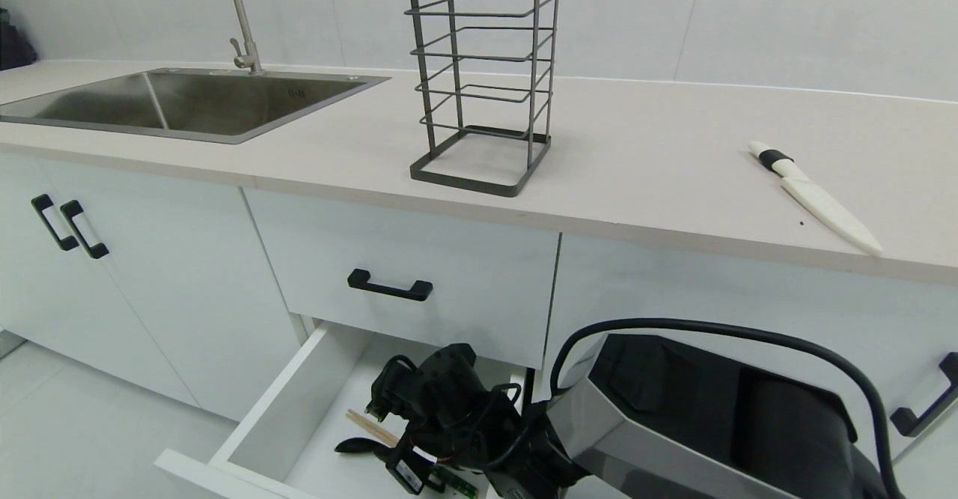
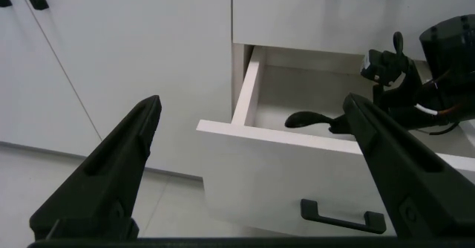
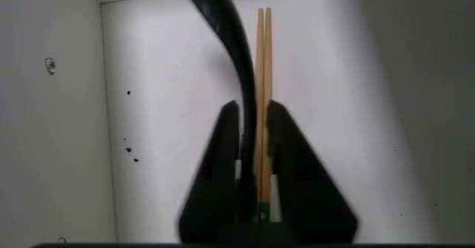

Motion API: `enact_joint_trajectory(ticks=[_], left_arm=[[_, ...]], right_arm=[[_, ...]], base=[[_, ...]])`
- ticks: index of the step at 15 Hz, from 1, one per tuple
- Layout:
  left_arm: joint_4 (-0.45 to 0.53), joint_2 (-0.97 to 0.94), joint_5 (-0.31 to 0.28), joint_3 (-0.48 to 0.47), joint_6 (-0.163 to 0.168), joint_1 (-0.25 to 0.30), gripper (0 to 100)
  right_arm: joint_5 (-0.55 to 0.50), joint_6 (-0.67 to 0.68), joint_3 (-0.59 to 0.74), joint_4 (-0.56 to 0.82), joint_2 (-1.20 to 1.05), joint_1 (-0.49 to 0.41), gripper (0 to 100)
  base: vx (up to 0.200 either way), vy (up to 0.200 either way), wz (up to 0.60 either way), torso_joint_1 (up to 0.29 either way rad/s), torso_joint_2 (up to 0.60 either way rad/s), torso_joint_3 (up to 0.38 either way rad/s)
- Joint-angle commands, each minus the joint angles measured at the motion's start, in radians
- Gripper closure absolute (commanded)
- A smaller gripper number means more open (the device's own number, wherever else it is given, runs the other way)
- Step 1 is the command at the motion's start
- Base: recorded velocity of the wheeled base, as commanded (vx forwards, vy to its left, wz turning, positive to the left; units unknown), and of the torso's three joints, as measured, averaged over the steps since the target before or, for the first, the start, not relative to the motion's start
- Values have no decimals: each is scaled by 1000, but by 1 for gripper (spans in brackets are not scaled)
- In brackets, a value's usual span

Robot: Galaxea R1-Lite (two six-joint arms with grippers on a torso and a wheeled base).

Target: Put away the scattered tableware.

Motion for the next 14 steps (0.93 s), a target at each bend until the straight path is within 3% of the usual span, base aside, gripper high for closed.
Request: enact_joint_trajectory(ticks=[1,8,14], left_arm=[[0,1,0,0,0,0,0],[0,1,0,0,0,0,0],[0,1,0,0,0,0,0]], right_arm=[[0,0,-1,-6,3,0,0],[0,-27,-90,-36,6,8,0],[0,-52,-35,-67,-118,37,0]], base=[[0,0,0,0,0,0],[0,0,0,0,0,0],[0,0,0,0,0,0]])
